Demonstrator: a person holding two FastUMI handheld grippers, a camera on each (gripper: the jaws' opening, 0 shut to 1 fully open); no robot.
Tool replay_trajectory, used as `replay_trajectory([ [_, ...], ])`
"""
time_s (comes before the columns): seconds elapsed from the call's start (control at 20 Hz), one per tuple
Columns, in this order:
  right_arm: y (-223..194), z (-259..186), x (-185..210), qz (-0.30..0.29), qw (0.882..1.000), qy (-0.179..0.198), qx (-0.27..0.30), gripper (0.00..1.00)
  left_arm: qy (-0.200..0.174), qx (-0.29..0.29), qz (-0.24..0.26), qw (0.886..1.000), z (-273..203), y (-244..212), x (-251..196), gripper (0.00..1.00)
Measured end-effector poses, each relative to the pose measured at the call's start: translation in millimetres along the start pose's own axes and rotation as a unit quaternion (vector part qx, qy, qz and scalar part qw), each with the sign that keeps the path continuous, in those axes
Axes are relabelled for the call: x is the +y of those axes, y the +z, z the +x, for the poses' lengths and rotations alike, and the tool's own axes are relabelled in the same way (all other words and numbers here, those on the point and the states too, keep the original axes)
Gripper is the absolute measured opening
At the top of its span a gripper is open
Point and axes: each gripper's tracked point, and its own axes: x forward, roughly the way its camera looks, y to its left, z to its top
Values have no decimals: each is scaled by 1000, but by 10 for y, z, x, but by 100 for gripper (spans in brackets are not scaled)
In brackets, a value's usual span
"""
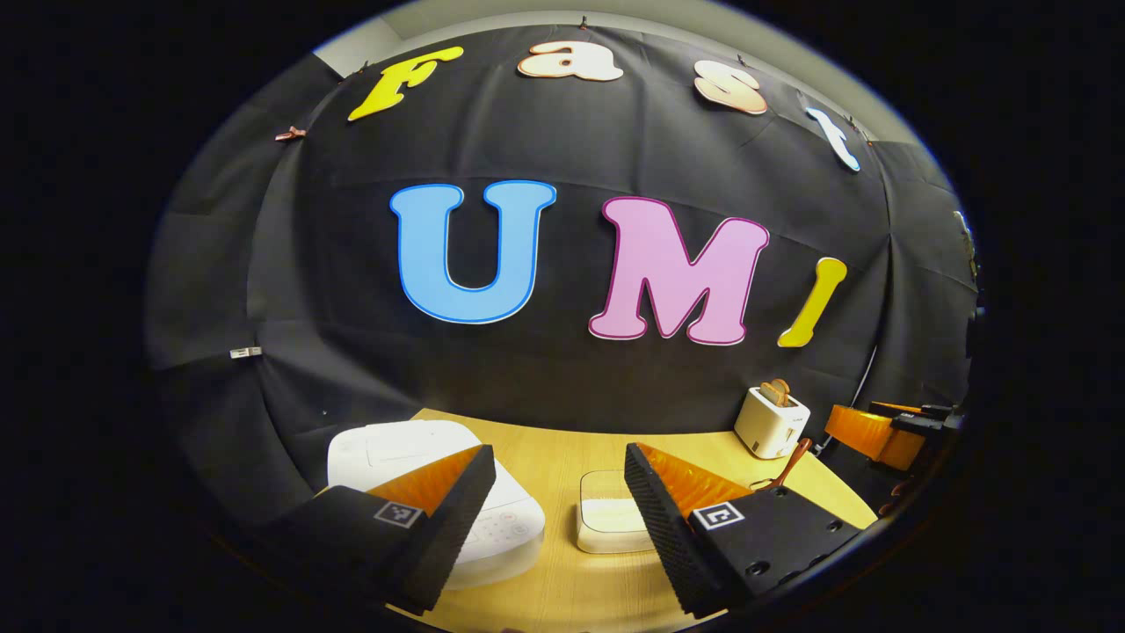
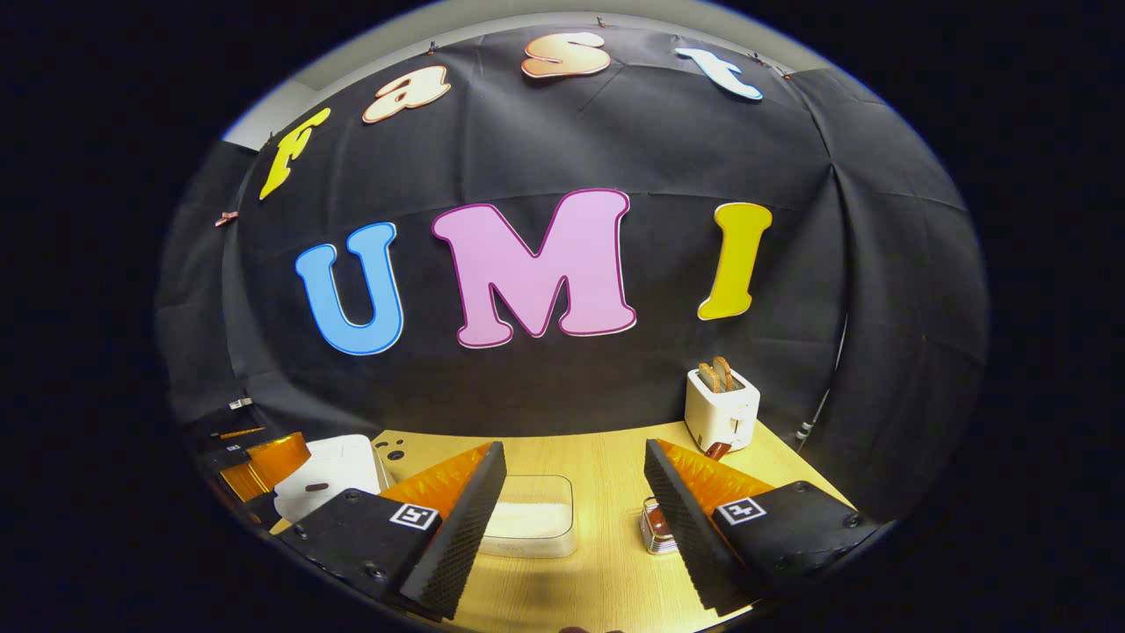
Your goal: Close the left gripper, press the button to open the rice cooker; take a wooden spoon from the chopstick holder with the right hand, scoop a spoonful of rice and pour it into the rice cooker, then put the wooden spoon back into the chopstick holder.
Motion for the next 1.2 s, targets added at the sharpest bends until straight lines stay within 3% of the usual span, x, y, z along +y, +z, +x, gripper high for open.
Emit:
replay_trajectory([
  [0.25, -42, 34, 35, 1, 1000, 7, 6, 99, -7, 4, 9, 1000, 20, -22, -15, 92],
  [0.3, -43, 45, 44, 0, 1000, 8, 6, 99, -7, 5, 10, 1000, 19, -21, -19, 95],
  [0.45, -36, 51, 60, -1, 1000, 11, 3, 99, -8, 3, 8, 1000, 13, 4, -30, 94],
  [0.6, -52, 44, 60, -1, 1000, 15, 5, 99, -6, -2, 23, 1000, 37, 60, 26, 86],
  [0.85, -63, -16, 70, -22, 1000, 15, 2, 98, -16, -3, 8, 1000, 102, 156, 128, 58],
  [0.95, -69, -51, 84, -31, 999, 19, -1, 98, 4, 8, 2, 1000, 175, 100, 318, 41],
  [1.0, -70, -70, 87, -33, 999, 19, -1, 98, 18, 12, 1, 1000, 204, 91, 433, 40],
  [1.05, -65, -88, 71, -35, 999, 17, -2, 99, 31, 15, 1, 999, 225, 75, 541, 24],
  [1.1, -74, -106, 46, -36, 999, 13, -2, 98, 46, 19, 2, 999, 257, 68, 666, 24],
  [1.15, -78, -123, 18, -35, 999, 9, -2, 98, 52, 24, 3, 998, 288, 31, 759, 7],
  [1.2, -99, -135, -10, -32, 999, 5, 0, 98, 52, 30, 0, 998, 317, 11, 813, 5],
])
